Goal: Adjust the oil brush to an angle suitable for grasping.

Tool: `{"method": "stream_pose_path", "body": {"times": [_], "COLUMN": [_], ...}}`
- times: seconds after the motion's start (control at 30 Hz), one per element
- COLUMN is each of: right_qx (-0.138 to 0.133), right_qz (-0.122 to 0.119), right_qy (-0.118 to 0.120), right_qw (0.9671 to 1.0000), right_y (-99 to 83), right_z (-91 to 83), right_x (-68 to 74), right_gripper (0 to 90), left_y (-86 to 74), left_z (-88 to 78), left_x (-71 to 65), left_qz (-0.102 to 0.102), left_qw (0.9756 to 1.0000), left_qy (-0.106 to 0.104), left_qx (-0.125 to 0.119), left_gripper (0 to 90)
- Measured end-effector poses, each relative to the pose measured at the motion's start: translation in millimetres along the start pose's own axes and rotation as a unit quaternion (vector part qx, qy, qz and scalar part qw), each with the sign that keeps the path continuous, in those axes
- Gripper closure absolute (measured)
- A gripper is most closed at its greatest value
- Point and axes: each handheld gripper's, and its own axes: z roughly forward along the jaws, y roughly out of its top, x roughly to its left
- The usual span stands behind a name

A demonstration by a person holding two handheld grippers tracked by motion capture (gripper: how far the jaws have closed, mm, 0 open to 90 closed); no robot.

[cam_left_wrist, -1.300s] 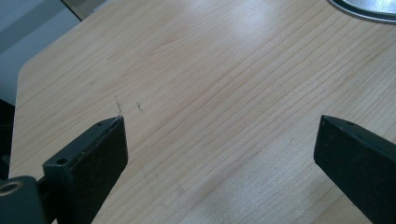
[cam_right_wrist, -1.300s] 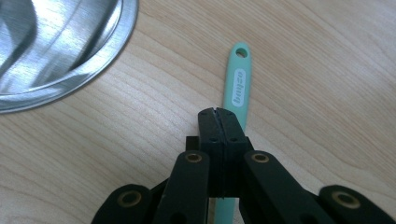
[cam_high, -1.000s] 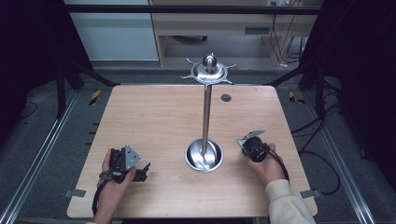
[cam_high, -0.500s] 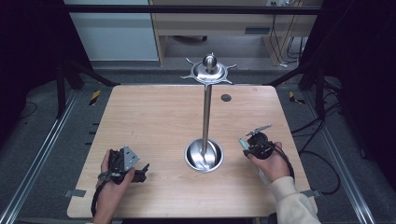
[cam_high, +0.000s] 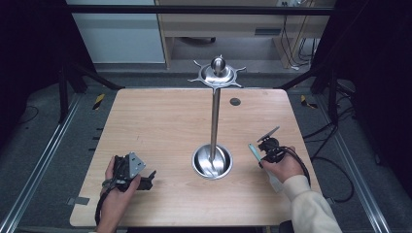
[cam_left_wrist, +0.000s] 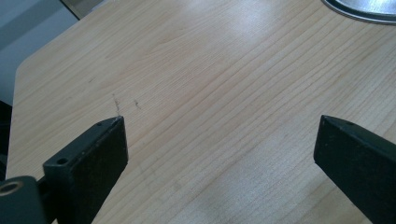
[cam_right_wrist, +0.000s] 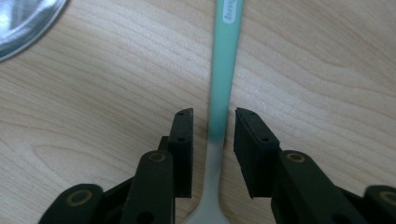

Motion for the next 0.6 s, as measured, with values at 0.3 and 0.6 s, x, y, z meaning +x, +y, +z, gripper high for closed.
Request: {"method": "stream_pose_path", "body": {"times": [0.3, 0.6], "right_qx": [0.02, 0.027], "right_qz": [0.007, 0.012], "right_qy": [0.009, 0.01], "right_qw": [0.9997, 0.9995], "right_y": [0.9, 2.1], "right_z": [5.9, 7.8], "right_x": [-1.7, -3.3], "right_gripper": [73.6, 77.6], "left_y": [0.1, 0.2], "left_z": [0.2, 0.2], "left_x": [-0.3, -0.5], "left_qz": [0.001, 0.001], "left_qw": [1.0, 1.0], "left_qy": [0.0, 0.0], "left_qx": [0.0, 0.0], "left_gripper": [2.6, 2.6]}}
